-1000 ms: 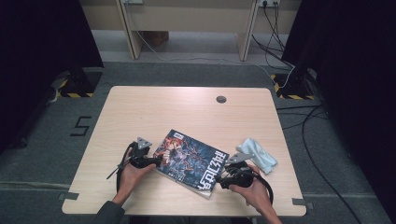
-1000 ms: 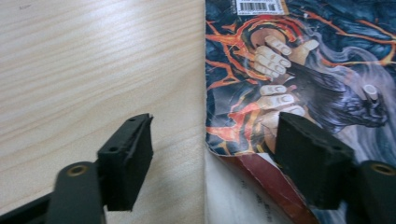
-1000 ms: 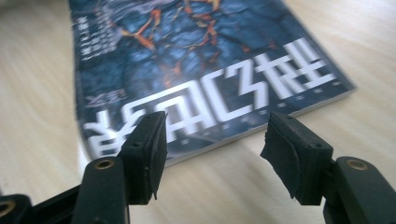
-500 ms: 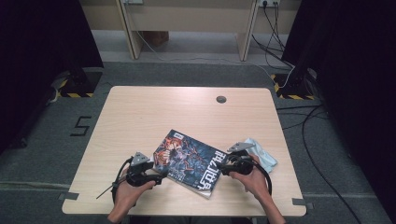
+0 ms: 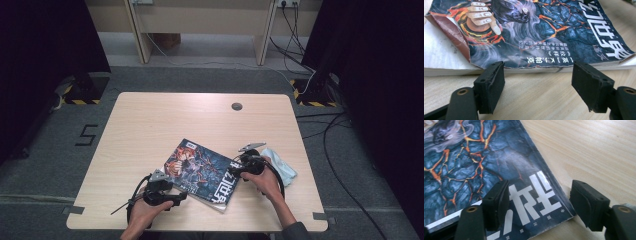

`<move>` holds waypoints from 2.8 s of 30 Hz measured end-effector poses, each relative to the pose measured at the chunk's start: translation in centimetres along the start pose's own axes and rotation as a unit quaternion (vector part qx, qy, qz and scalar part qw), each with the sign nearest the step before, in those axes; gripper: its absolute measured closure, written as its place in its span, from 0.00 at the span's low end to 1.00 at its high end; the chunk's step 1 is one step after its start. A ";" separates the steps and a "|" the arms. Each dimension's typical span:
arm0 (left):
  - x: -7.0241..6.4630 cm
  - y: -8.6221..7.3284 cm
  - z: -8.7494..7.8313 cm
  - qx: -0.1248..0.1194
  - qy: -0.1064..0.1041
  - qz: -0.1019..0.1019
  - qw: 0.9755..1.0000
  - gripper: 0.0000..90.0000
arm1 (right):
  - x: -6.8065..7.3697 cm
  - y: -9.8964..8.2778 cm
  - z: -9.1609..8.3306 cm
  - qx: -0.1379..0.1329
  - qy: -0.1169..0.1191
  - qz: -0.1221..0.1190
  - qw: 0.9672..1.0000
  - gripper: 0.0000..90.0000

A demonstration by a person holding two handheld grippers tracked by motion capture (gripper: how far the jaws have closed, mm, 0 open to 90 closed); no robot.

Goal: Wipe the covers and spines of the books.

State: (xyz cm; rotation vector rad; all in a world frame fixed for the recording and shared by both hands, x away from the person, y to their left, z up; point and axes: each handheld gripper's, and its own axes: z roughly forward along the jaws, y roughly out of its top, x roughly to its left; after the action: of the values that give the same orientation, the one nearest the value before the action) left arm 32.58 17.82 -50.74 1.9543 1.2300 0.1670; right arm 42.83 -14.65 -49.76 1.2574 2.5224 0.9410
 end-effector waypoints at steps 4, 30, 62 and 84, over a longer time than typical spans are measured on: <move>0.5 0.5 0.5 -0.001 0.009 -0.003 1.000 0.27 | 0.8 -0.5 -0.7 0.017 -0.004 -0.012 1.000 0.37; 1.8 3.5 2.9 0.004 0.049 0.040 0.998 0.26 | 5.5 -6.0 -4.5 0.019 0.056 -0.029 0.998 0.47; 2.2 2.4 1.5 0.011 0.071 0.060 0.996 0.30 | 6.4 -3.5 -1.8 -0.001 0.039 -0.046 0.998 0.50; -0.2 1.8 2.2 0.011 0.022 0.068 0.997 0.45 | 3.9 -2.8 -1.6 -0.037 0.030 0.022 0.999 0.55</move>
State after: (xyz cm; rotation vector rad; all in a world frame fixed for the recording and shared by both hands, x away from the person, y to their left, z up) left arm 34.84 16.08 -50.87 2.0642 1.1316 0.2679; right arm 37.88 -13.58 -49.71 1.2879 2.4889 1.0861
